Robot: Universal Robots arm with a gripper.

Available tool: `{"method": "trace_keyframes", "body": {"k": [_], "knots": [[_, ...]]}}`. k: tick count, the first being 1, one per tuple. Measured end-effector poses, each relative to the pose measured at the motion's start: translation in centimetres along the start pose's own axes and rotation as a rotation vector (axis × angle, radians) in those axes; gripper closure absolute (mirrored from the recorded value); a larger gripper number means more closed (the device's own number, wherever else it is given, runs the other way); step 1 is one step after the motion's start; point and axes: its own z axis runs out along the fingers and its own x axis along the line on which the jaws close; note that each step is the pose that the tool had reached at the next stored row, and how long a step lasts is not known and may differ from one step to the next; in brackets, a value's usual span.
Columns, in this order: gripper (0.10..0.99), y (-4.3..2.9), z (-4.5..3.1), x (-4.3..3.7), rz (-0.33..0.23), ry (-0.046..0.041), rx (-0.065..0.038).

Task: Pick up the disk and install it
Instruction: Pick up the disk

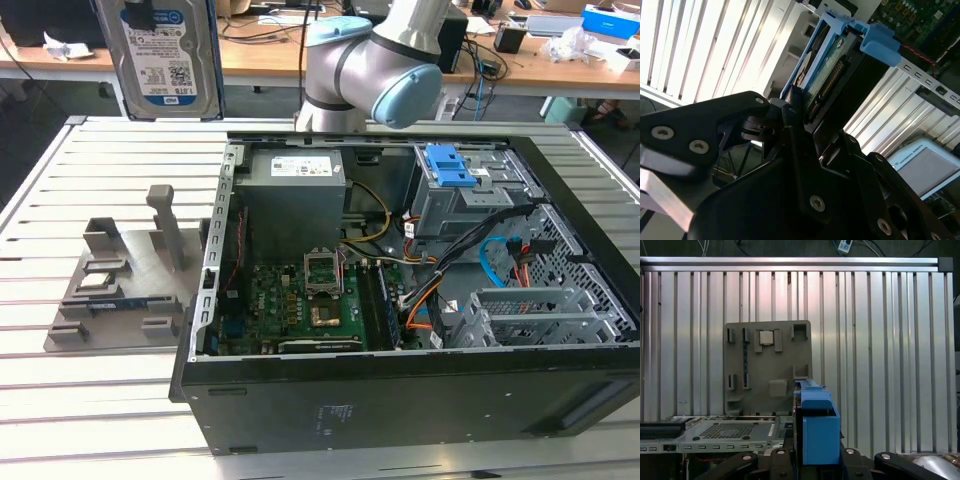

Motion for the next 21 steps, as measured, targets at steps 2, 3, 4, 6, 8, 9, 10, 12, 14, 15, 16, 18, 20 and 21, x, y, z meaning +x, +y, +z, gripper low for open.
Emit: {"method": "trace_keyframes", "body": {"k": [2, 3, 4, 6, 8, 9, 10, 12, 14, 15, 16, 18, 20, 21], "knots": [[0.725, -0.83, -0.03, -0.02, 0.000, -0.0001, 0.000], [0.725, -1.35, -0.05, -0.02, 0.000, -0.0001, 0.000], [0.725, -1.69, -0.07, -0.03, 0.000, -0.0001, 0.000], [0.725, -2.74, -0.11, -0.04, 0.000, 0.0000, -0.001], [0.725, -3.98, -0.16, -0.06, 0.000, -0.0001, -0.001], [0.725, -4.39, -0.18, -0.07, 0.000, -0.0001, -0.001], [0.725, -4.79, -0.19, -0.07, 0.000, -0.0001, -0.001], [0.725, -5.63, -0.23, -0.09, 0.000, -0.0001, -0.002], [0.725, -6.34, -0.26, -0.11, 0.000, -0.0001, -0.002], [0.725, -6.72, -0.28, -0.11, 0.000, 0.0000, -0.002], [0.725, -7.32, -0.31, -0.13, 0.000, 0.0000, -0.002], [0.725, -8.93, -0.37, -0.16, 0.000, -0.0001, -0.003], [0.725, -9.68, -0.40, -0.18, 0.000, 0.0001, -0.003], [0.725, -10.13, -0.42, -0.19, 0.000, 0.0000, -0.004]]}}
